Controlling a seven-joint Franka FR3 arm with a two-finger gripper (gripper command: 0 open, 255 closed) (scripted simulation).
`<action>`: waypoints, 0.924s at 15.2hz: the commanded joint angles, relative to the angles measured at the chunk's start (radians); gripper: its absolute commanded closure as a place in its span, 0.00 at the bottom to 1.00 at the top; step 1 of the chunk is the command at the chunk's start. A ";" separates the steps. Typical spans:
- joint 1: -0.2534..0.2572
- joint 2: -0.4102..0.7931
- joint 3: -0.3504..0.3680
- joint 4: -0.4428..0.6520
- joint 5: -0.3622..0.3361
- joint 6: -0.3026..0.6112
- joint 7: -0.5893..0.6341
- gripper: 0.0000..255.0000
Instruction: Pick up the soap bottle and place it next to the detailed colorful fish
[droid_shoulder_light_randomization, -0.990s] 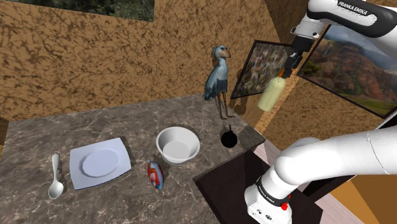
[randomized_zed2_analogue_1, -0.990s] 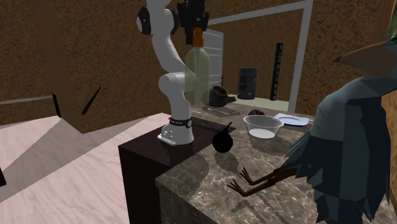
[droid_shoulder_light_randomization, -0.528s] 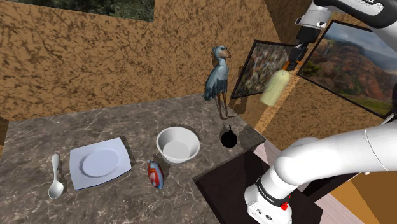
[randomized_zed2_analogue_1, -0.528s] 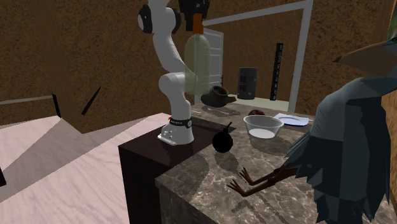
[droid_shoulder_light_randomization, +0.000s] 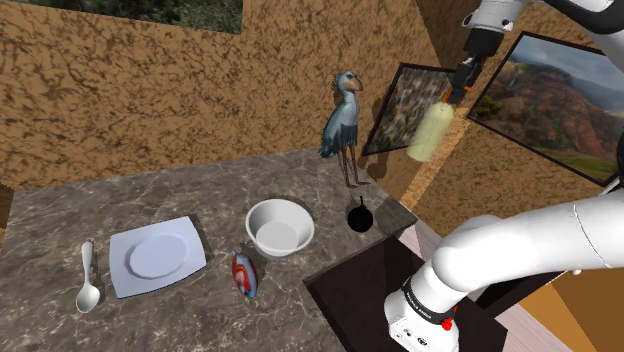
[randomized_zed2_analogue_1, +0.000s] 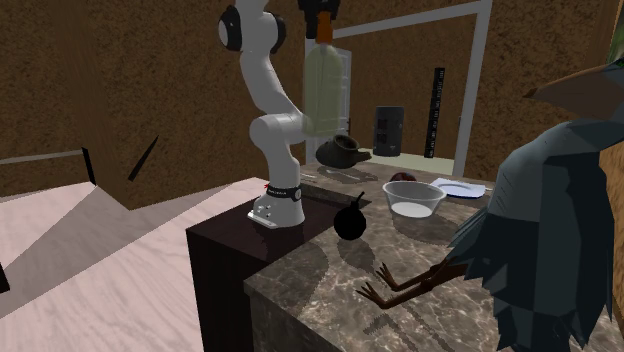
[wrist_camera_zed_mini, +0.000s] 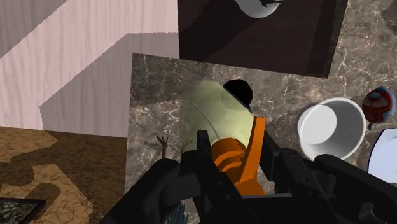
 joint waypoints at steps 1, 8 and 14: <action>0.006 -0.026 0.050 -0.027 0.025 -0.007 0.063 1.00; 0.031 -0.068 0.202 -0.079 0.122 -0.012 0.252 1.00; 0.056 -0.063 0.327 -0.084 0.213 -0.004 0.409 1.00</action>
